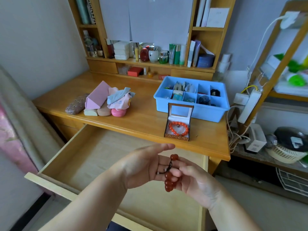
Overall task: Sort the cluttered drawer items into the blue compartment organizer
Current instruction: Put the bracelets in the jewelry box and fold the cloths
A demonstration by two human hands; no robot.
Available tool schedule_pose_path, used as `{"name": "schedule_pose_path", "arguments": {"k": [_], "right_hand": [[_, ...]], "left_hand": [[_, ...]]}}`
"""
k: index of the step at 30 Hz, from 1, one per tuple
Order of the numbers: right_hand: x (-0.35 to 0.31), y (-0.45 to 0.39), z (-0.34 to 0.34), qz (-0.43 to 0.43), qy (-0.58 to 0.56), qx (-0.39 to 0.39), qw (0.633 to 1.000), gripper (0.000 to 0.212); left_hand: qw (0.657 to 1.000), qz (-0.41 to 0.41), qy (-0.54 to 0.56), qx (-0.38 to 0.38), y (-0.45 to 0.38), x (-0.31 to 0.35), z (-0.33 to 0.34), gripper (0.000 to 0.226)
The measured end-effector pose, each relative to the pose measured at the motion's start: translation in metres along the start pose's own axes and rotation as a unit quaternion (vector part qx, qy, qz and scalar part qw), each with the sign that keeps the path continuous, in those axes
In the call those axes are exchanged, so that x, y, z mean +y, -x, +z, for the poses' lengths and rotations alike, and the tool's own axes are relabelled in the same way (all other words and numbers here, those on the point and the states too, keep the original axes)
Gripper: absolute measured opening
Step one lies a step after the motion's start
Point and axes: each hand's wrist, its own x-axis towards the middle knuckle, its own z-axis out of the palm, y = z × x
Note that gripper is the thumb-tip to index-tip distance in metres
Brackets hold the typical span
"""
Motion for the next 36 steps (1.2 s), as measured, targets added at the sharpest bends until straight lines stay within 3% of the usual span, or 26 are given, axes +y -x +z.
{"name": "schedule_pose_path", "arguments": {"k": [5,12,15,18,21,24,27,28,31,36], "right_hand": [[-0.007,-0.001,0.004,-0.054,0.068,0.093,0.992,0.021],[-0.004,-0.001,0.010,-0.086,0.048,0.086,0.991,0.013],[-0.003,-0.002,0.008,-0.072,0.018,0.085,0.994,0.012],[-0.004,-0.001,0.006,-0.057,0.029,0.096,0.993,0.016],[-0.006,0.000,0.008,-0.023,0.170,0.101,0.980,0.017],[-0.006,-0.001,0.016,0.011,0.362,0.095,0.927,0.020],[-0.007,-0.002,0.022,0.016,0.419,0.098,0.903,0.005],[-0.007,-0.001,0.021,0.013,0.424,0.102,0.900,0.014],[-0.010,-0.001,0.019,0.008,0.408,0.117,0.905,0.025],[-0.010,-0.002,0.016,0.014,0.321,0.112,0.940,0.025]], "left_hand": [[0.992,0.061,-0.110,-0.004,0.008,-0.008,-0.003,0.062],[0.989,0.092,-0.108,0.048,0.015,-0.012,-0.009,0.061],[0.981,0.095,-0.132,0.102,0.016,-0.014,-0.008,0.051],[0.966,0.096,-0.163,0.175,0.014,-0.015,-0.008,0.024],[0.954,0.117,-0.159,0.224,0.009,-0.016,-0.005,0.022],[0.926,0.144,-0.248,0.245,0.004,-0.018,0.002,0.037],[0.876,0.177,-0.374,0.250,0.003,-0.018,0.008,0.049],[0.858,0.190,-0.401,0.257,0.003,-0.017,0.009,0.049],[0.822,0.174,-0.465,0.279,0.006,-0.013,0.007,0.037],[0.812,0.130,-0.497,0.276,0.010,-0.012,0.001,0.007]]}}
